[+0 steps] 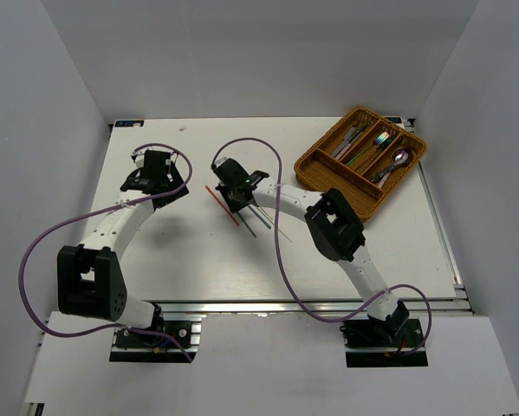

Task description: Sort the eating utensils into containers

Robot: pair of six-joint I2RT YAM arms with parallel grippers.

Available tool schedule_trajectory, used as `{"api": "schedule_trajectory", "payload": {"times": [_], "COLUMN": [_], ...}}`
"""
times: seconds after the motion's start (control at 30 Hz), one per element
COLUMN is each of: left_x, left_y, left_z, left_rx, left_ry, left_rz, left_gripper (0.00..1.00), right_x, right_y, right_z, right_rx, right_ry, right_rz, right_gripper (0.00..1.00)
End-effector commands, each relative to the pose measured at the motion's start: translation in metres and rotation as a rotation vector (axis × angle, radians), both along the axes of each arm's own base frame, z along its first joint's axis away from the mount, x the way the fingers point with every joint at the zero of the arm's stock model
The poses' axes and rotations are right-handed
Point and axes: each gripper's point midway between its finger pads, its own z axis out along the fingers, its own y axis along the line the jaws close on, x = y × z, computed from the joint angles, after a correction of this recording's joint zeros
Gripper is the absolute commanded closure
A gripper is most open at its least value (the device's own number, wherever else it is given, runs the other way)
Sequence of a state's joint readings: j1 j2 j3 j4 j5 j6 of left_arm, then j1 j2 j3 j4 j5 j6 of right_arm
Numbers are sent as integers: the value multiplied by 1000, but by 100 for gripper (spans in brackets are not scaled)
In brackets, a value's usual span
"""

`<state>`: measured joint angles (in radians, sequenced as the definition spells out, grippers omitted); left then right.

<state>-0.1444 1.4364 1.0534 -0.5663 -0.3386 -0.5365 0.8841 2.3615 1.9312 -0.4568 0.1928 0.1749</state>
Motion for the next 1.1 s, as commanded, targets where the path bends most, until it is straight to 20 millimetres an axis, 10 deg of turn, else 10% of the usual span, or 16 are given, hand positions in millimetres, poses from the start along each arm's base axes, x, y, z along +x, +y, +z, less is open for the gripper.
{"api": "schedule_trajectory", "payload": {"times": [0.0,0.23,0.33,0.5,0.67,1.07], "left_x": [1,0,-1,0,0,0], "left_y": [-2,-1,-1,-4,-3,-3], "left_z": [7,6,8,9,5,-2], "left_rx": [-5,-2,0,-18,-7,-5], "left_ry": [-30,-28,-32,-43,-29,-13], "left_rz": [-14,-12,-10,-23,-18,-19], "left_gripper": [2,2,2,2,2,2], "right_x": [-4,21,43,76,113,108], "right_y": [-5,-10,-53,-155,-252,-295], "right_z": [18,174,221,182,141,70], "right_rx": [27,326,406,176,50,-31], "right_ry": [-4,-183,-252,-280,-204,-76], "right_rz": [-14,-48,-36,310,228,174], "right_gripper": [100,100,100,100,100,93]}}
